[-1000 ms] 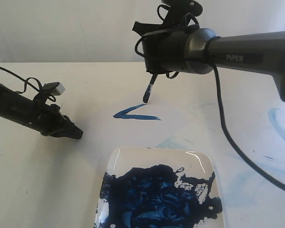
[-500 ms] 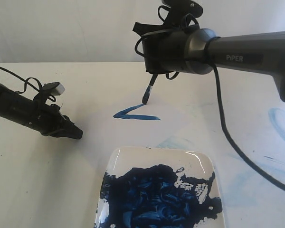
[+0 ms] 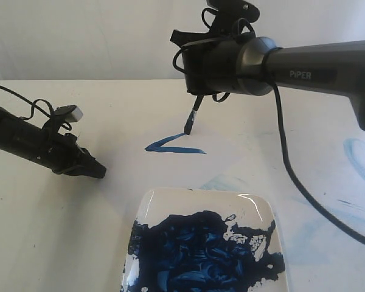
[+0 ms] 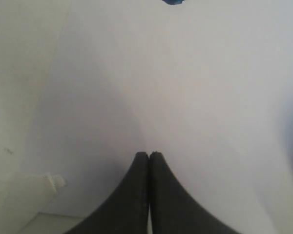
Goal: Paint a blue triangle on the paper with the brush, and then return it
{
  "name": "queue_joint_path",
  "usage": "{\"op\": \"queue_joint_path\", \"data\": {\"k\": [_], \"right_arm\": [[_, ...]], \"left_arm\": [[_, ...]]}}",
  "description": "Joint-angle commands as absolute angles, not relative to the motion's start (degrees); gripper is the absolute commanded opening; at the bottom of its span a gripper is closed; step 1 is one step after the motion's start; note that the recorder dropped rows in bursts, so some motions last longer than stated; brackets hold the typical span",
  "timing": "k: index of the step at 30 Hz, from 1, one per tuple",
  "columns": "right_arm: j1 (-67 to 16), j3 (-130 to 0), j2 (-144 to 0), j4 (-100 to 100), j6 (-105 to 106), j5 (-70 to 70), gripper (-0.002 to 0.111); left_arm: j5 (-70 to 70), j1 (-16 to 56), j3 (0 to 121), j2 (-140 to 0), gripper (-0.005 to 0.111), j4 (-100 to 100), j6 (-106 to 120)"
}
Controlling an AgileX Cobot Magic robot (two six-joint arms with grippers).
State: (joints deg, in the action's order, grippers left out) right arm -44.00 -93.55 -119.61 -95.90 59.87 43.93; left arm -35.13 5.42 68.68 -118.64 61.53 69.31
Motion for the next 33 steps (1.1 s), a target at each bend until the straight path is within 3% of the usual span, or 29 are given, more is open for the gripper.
{"op": "queue_joint_path", "data": {"k": [1,33], "right_arm": [[-44.11,-93.25,-119.52,-96.40,60.80,44.66,0.000],[-44.88,-93.25,-119.27,-99.95,66.74,48.30,0.000]], "left_arm": [[-35.33,5.36,68.78,-118.75,0.000,61.65,69.33],[-35.20,5.36,68.78,-118.75,0.000,61.65,69.33]]}}
